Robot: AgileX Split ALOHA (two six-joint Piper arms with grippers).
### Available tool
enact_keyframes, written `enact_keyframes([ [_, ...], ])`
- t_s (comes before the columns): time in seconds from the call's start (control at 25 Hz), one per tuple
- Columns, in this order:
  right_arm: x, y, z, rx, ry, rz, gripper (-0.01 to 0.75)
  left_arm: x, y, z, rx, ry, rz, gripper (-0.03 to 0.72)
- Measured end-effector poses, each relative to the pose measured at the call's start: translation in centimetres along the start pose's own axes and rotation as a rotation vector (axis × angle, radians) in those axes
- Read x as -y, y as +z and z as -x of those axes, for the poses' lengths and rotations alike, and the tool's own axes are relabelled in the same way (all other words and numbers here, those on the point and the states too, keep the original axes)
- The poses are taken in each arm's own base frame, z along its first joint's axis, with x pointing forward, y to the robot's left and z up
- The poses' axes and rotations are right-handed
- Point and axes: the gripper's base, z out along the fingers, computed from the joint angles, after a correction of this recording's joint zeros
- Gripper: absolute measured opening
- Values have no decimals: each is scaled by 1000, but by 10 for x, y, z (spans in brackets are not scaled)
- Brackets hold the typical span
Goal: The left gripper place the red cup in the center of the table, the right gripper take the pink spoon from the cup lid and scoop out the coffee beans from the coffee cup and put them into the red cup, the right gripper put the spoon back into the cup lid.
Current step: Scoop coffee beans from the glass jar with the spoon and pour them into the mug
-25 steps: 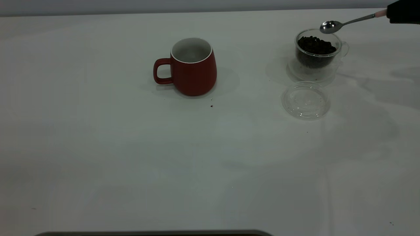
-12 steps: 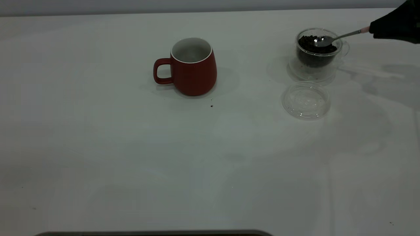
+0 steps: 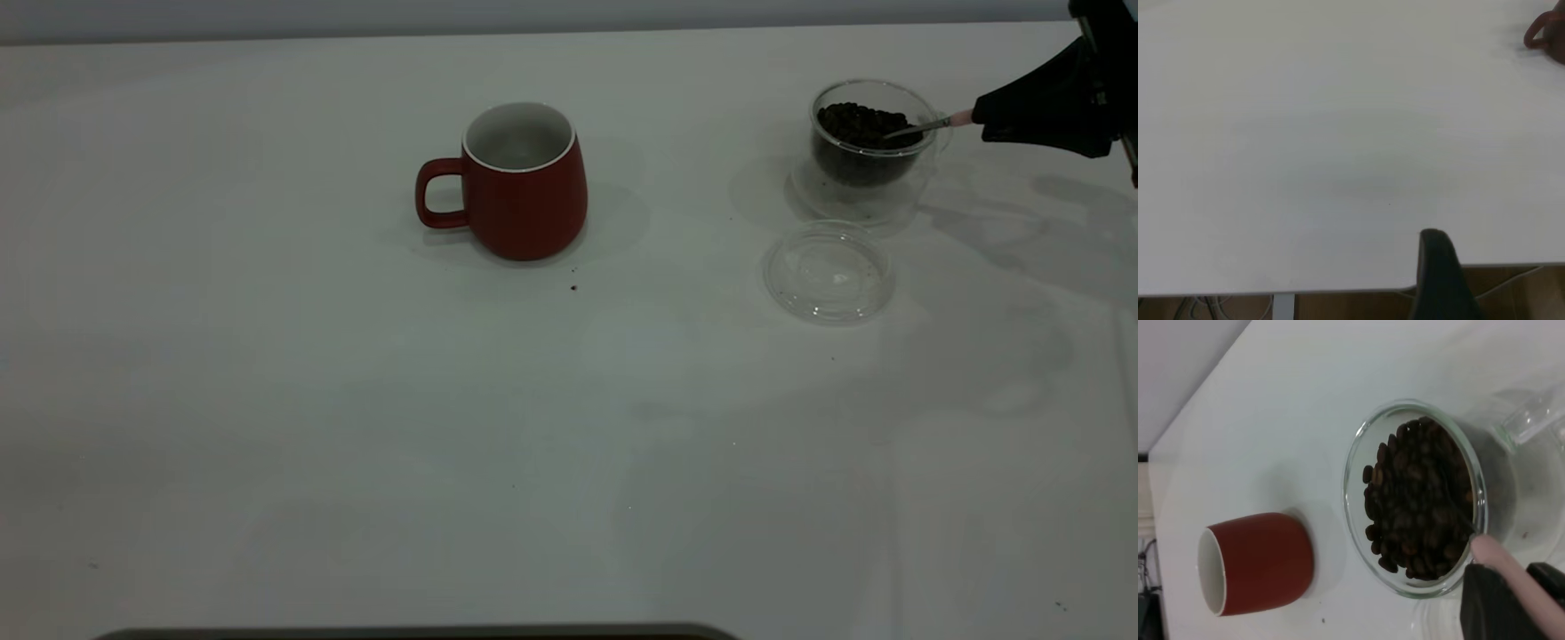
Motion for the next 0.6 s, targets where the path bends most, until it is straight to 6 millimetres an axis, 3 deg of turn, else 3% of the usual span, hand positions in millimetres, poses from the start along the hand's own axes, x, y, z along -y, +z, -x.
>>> enact_keyframes([
  [0.6, 14, -19, 7, 32, 113, 38, 100, 0, 0, 0, 0, 0, 0, 505],
])
